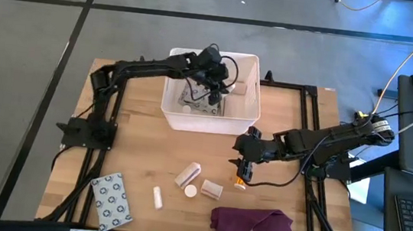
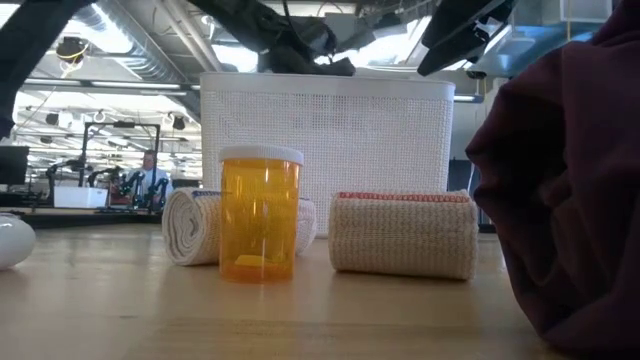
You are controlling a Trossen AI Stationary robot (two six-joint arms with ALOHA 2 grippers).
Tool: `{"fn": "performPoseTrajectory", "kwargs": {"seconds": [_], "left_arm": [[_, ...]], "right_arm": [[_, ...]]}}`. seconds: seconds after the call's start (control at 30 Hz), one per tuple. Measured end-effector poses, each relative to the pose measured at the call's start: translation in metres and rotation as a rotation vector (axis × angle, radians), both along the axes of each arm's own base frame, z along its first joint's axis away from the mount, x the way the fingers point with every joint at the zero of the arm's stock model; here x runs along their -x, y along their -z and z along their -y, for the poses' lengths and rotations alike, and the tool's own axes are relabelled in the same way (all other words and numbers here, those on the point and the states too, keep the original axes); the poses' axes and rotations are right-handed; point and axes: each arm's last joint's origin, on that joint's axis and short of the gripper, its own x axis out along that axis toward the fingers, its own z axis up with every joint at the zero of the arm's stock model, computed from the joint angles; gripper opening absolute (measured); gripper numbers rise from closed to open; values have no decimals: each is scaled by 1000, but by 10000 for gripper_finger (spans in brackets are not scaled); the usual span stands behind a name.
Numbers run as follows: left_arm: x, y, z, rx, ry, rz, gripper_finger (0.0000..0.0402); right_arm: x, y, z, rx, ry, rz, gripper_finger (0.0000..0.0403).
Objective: Pick & place medical supplies in basket/bin
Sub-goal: Put the top white rolled gauze into the white bin
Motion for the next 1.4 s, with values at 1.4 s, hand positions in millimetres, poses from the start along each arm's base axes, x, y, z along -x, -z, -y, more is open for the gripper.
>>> {"fn": "performPoseTrajectory", "kwargs": {"seconds": [1.4], "left_arm": [[-31,87,-12,32,44,-161,67]], "right_arm": [[-2,-1,0,-7,-1,20,241]]}}
